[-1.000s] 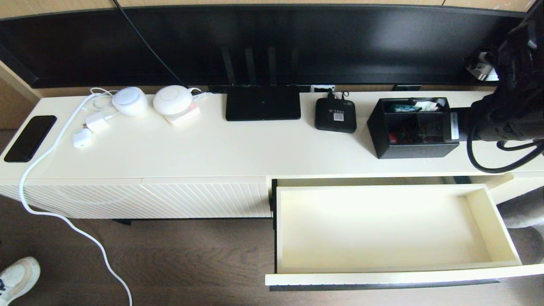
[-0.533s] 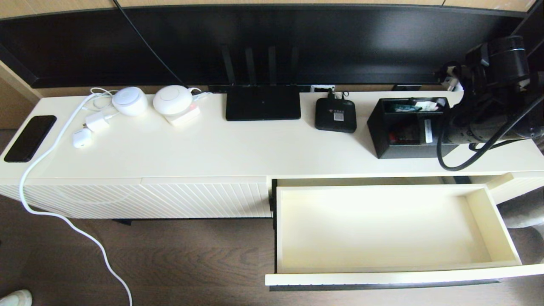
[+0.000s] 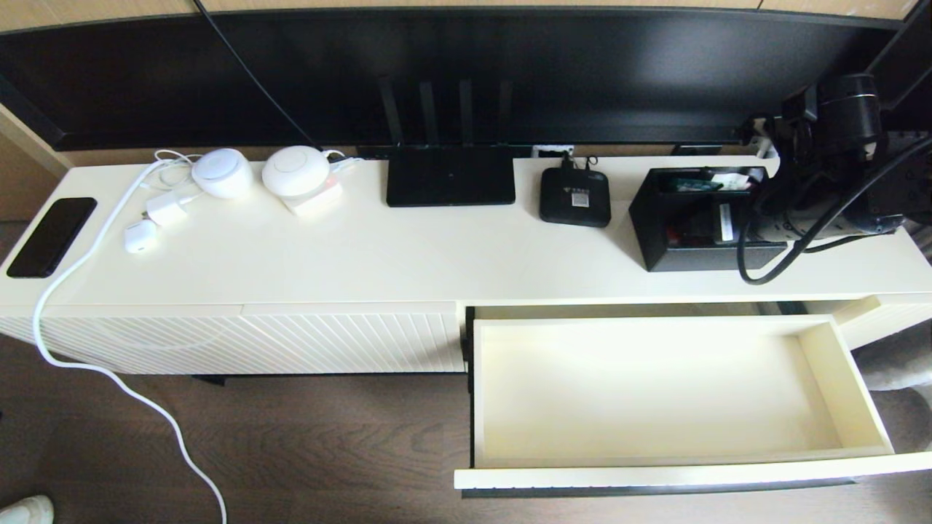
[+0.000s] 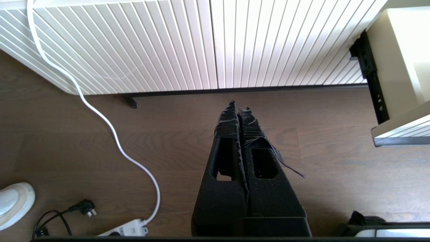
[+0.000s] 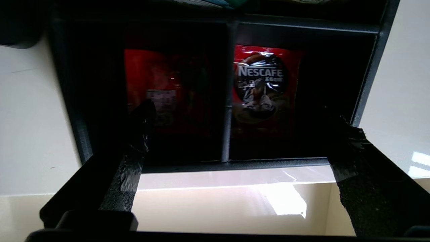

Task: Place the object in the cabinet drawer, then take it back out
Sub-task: Put the storage box in the drawer

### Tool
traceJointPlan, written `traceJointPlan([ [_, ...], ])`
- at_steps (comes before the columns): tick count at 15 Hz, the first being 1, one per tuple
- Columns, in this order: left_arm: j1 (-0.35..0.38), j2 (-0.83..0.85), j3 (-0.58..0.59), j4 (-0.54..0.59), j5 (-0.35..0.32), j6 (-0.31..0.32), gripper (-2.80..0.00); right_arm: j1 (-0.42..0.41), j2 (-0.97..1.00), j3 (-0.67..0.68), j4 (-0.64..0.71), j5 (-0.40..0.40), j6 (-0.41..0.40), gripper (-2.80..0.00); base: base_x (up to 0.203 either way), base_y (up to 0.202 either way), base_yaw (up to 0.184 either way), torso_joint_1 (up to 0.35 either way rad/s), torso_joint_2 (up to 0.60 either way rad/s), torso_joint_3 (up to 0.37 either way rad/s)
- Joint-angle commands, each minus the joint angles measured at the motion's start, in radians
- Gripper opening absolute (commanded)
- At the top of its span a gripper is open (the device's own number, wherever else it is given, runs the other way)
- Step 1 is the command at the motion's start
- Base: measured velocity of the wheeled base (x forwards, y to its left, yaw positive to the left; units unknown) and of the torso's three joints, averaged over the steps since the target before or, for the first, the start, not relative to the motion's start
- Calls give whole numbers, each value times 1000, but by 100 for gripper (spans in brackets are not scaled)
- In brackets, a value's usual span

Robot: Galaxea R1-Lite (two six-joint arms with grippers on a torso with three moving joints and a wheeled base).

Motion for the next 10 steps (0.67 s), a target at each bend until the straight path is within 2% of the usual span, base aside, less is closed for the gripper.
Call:
traceJointPlan([
  [1, 0, 0, -1, 1, 0, 0, -280, -10, 15, -15, 2, 3, 0, 0, 0, 0, 0, 0, 0, 0],
  [6, 0, 0, -1, 1, 0, 0, -280, -14, 32, -27, 5, 34, 15, 0, 0, 0, 0, 0, 0, 0],
  [10, 0, 0, 0, 1, 0, 0, -280, -17, 40, -33, 10, 86, 79, 0, 0, 0, 0, 0, 0, 0],
])
